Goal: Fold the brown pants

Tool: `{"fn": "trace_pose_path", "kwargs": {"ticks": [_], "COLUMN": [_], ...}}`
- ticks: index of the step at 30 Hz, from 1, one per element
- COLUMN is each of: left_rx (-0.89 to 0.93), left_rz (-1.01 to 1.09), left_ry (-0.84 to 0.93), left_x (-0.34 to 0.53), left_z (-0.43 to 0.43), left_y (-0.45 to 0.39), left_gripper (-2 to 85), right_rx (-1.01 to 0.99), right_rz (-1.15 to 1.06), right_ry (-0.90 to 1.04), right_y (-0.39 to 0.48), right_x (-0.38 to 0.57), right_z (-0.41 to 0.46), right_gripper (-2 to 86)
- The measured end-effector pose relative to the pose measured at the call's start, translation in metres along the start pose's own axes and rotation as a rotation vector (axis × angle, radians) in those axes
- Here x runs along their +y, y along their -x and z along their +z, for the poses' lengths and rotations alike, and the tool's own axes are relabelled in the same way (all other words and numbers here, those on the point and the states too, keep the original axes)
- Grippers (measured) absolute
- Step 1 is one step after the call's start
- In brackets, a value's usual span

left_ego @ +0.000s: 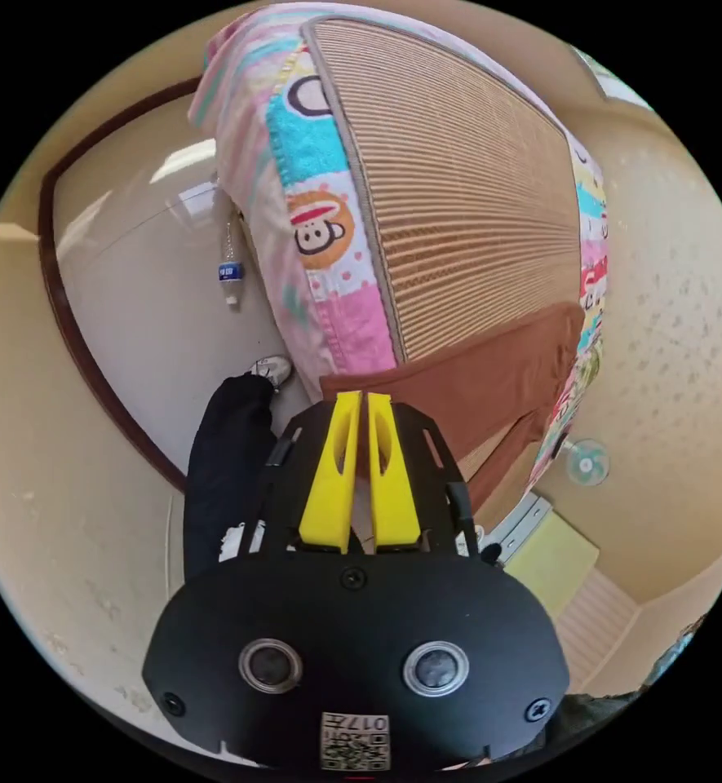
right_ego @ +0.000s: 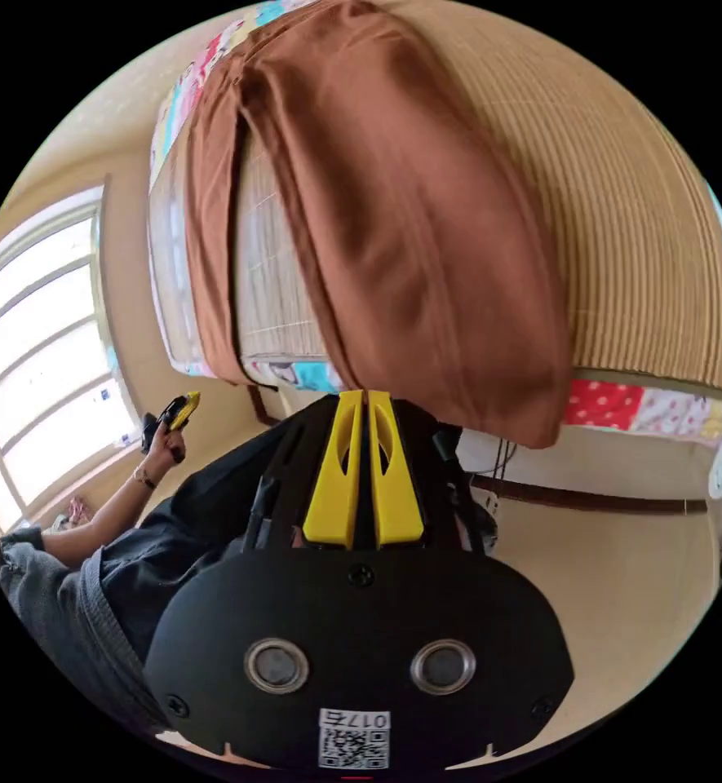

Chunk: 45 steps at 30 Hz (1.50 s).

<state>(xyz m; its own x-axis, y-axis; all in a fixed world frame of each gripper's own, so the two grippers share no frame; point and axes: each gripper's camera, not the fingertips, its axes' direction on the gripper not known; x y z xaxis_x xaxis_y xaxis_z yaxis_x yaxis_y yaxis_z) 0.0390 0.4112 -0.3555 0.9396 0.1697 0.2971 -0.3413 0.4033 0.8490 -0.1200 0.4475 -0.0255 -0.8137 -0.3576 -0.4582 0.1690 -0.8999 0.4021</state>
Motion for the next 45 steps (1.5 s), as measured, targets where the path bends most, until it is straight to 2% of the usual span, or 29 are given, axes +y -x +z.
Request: {"fn": "trace_pose_path", "kwargs": {"ticks": [4,10,15,17,18,21,24,27,31,34,36,38,39,41,43,45], "left_rx": [-0.142,-0.102,-0.237,-0.291,-0.291,-0.177,-0.09,-0.099,-0.355,-0.527,-0.566,-0.521,-0.448,-0.411,-0.375,-0.335], "left_rz": [0.307,0.526,0.759,0.854,0.897,1.0,1.03,1.081,1.192,1.176,1.162,1.137,1.126,1.09,1.03,0.979], "left_ry": [0.196,0.426,0.586,0.599,0.606,0.627,0.669,0.68,0.607,0.582,0.541,0.509,0.493,0.463,0.447,0.43], "left_x": [0.037,0.102,0.154,0.171,0.18,0.21,0.248,0.29,0.334,0.343,0.343,0.341,0.339,0.335,0.327,0.322], "left_z": [0.073,0.178,0.238,0.247,0.25,0.253,0.265,0.279,0.302,0.32,0.32,0.312,0.303,0.291,0.281,0.274], "left_y": [-0.066,-0.13,-0.17,-0.183,-0.192,-0.224,-0.259,-0.293,-0.318,-0.303,-0.29,-0.28,-0.276,-0.27,-0.261,-0.253], "left_gripper": [-0.5,-0.5,0.0,0.7,1.3,4.2,9.9,14.4,17.3,11.4,2.8,0.8,0.2,-0.4,-0.7,-0.7], "right_rx": [0.051,-0.066,-0.071,-0.188,-0.29,-0.353,-0.369,-0.377,-0.362,-0.367,-0.344,-0.305,-0.254,-0.193,-0.185,-0.236], "right_rz": [0.102,-0.034,-0.163,-0.224,-0.271,-0.406,-0.538,-0.668,-0.807,-0.908,-0.977,-1.019,-1.013,-0.955,-0.841,-0.664], "right_ry": [-0.015,0.196,0.211,0.197,0.183,0.145,0.159,0.213,0.308,0.363,0.445,0.541,0.587,0.604,0.539,0.356], "right_y": [-0.07,-0.101,-0.075,-0.064,-0.054,-0.01,0.041,0.089,0.136,0.162,0.169,0.163,0.153,0.133,0.111,0.084], "right_x": [0.014,0.036,0.061,0.078,0.09,0.124,0.148,0.16,0.165,0.166,0.162,0.154,0.141,0.106,0.051,-0.041], "right_z": [-0.022,0.025,0.022,0.009,-0.003,-0.036,-0.055,-0.058,-0.047,-0.044,-0.041,-0.039,-0.038,-0.046,-0.067,-0.104], "right_gripper": [10.8,11.1,4.6,3.2,2.5,1.6,1.2,0.9,1.0,1.4,2.5,4.0,5.3,7.1,8.1,9.9]}}
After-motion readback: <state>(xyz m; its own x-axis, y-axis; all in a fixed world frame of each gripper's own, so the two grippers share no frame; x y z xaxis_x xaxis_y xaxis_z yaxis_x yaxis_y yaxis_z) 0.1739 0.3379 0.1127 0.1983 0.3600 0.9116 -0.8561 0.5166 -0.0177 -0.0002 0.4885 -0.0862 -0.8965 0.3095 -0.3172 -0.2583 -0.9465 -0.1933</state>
